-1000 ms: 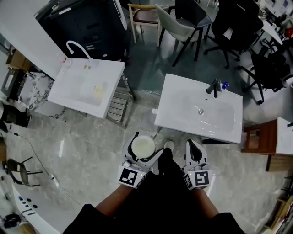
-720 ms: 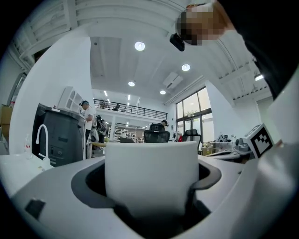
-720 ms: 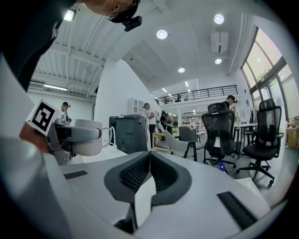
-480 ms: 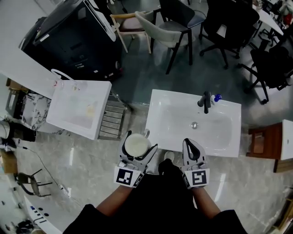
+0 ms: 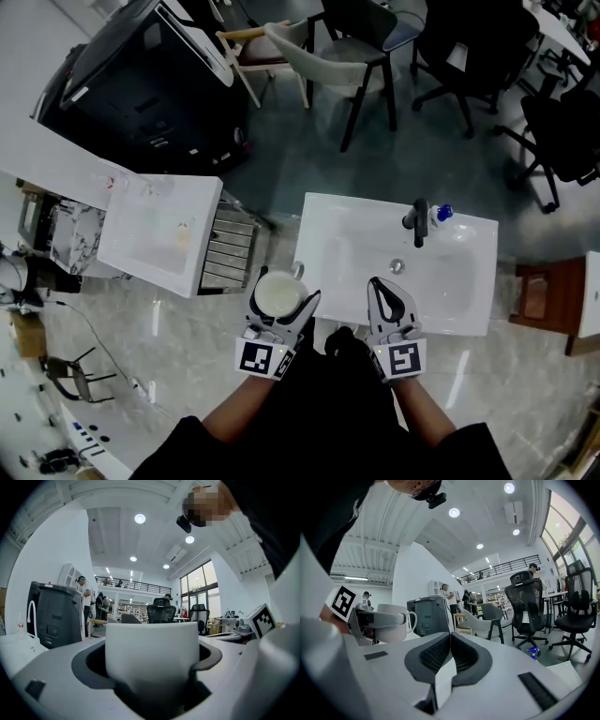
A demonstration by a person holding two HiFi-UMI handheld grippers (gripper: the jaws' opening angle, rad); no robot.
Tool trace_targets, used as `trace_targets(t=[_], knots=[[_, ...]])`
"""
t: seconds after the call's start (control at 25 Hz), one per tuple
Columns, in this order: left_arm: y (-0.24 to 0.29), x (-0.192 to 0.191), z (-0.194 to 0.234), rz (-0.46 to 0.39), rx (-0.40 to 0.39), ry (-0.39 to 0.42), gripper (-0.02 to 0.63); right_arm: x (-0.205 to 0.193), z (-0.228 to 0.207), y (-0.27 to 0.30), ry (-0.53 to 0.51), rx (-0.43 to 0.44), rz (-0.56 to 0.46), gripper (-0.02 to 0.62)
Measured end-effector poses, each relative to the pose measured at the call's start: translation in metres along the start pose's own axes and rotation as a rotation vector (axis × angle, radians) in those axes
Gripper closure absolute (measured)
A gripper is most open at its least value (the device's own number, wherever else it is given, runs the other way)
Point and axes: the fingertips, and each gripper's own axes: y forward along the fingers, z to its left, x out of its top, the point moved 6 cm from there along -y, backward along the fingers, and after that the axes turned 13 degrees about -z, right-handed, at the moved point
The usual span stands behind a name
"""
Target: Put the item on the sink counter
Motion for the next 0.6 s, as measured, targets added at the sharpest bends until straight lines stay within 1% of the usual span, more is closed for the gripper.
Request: trace_targets(t=[0.08,0.12,0.24,0.32,0.4,0.48,0.6], knots=[[0.009,-0.008,0.006,0.005,0.004,0.005,0.14,-0.001,-0.003,0.009,-0.004,0.007,0.003,0.563],[0.014,-0.012,0.01,0.007,0.007,0.009,0.14,-0.001,-0.003,0.014,-0.008,0.015,-0.014,0.562],[0.031,-0.025,0.02,0.012,0.004,0.003,0.14,0.005,-0.001,0.029,-0.026,0.075,-0.129,0.561],[0.044,-0.035,0.025,0.015,-0.015,0.003,0.14,0.008,0.0,0.04,-0.053,0.108,-0.158,0.561],[0.059,-0.046,0.031,0.02,-0.046,0.003,0.14,0.007,-0.001,0.05,-0.064,0.107,-0.154,0.561],[0.074,-0.057,0.039,0.028,-0.08,0.005,0.14,0.006,-0.003,0.06,-0.058,0.085,-0.136,0.562],[0.096,-0.072,0.058,0.05,-0.111,0.018,0.14,0.001,-0.006,0.076,-0.049,0.046,-0.101,0.563]])
